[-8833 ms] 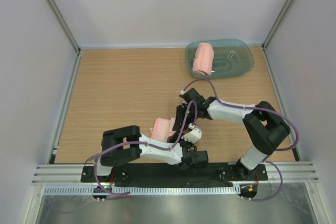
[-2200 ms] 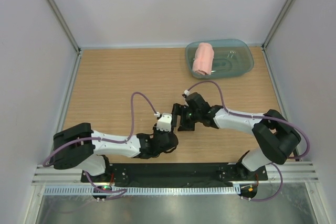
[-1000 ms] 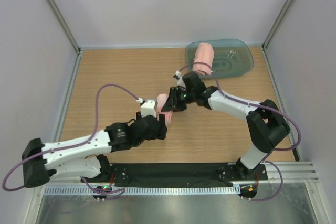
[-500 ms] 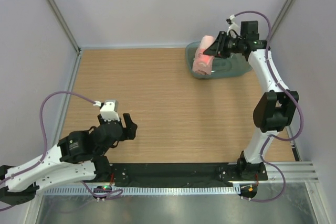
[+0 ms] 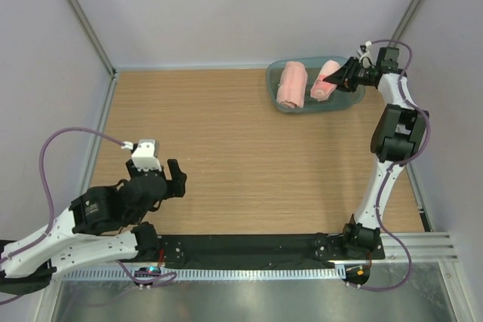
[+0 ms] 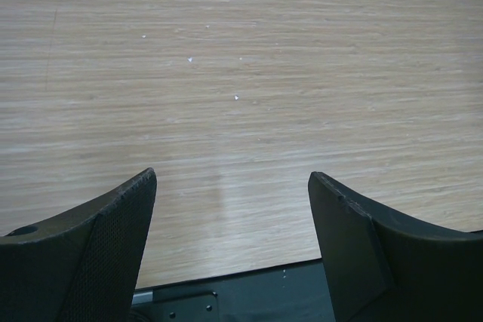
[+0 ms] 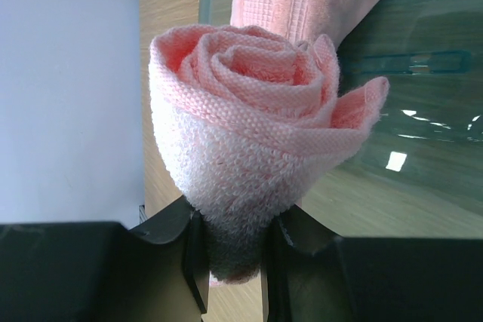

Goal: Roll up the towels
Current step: Place the rolled towel into the container

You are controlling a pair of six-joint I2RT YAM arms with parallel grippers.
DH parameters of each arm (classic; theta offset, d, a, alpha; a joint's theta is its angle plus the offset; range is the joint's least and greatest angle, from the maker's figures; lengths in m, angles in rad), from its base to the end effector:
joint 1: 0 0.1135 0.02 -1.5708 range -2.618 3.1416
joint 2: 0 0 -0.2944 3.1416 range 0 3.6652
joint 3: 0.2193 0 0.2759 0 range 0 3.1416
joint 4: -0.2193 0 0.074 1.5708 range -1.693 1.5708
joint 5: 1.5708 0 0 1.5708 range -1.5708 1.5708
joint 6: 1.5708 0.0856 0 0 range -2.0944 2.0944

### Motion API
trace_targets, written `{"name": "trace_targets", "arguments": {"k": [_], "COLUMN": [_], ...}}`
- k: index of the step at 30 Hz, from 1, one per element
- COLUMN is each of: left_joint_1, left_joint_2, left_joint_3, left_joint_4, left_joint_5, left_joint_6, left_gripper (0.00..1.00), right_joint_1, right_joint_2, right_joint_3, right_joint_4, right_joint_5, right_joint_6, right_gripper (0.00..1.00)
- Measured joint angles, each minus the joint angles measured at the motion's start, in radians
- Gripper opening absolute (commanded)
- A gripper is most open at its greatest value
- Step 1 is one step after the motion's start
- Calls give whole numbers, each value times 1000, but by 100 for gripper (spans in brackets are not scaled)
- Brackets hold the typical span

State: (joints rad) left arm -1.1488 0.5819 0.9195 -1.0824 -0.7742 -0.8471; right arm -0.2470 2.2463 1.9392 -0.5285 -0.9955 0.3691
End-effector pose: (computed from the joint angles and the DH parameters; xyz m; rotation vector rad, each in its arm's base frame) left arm 0.0987 -0.0737 0.3295 -0.0542 2.0902 -0.3032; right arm 0.5604 -0.0672 0.2296 0.2273 2.2255 1.2391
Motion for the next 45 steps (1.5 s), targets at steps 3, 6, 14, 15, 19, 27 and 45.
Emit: {"name": "trace_targets", "arguments": {"k": [3, 6, 14, 15, 19, 27, 45], "left_joint_1": [0, 0, 0, 0, 0, 0, 0], "left_joint_2": [23, 48, 77, 77, 71, 69, 67], "left_joint_3": [0, -1, -6, -6, -9, -10, -10], "left_joint_4": [0, 0, 1, 1, 2, 2, 4], "left_joint_5": [-1, 0, 0, 0, 0, 0, -1], "left_joint_6": [11, 19, 29, 30, 39, 40, 40], "left_gripper": [82, 82, 82, 82, 82, 82, 82], "right_joint_1": [-2, 11, 37, 39, 45, 72, 101], "right_joint_2": [28, 61, 199, 217, 274, 311, 233], "right_joint_3": [0, 3, 45, 54, 103, 205, 245], "right_joint_4": [29, 56, 132, 128, 60, -100, -254], "right_joint_5": [-18, -37, -78, -77, -54, 56, 425], "right_joint_6": [4, 4, 32, 27, -18, -138, -161], "right_gripper": [1, 1, 1, 1, 1, 37, 100]}}
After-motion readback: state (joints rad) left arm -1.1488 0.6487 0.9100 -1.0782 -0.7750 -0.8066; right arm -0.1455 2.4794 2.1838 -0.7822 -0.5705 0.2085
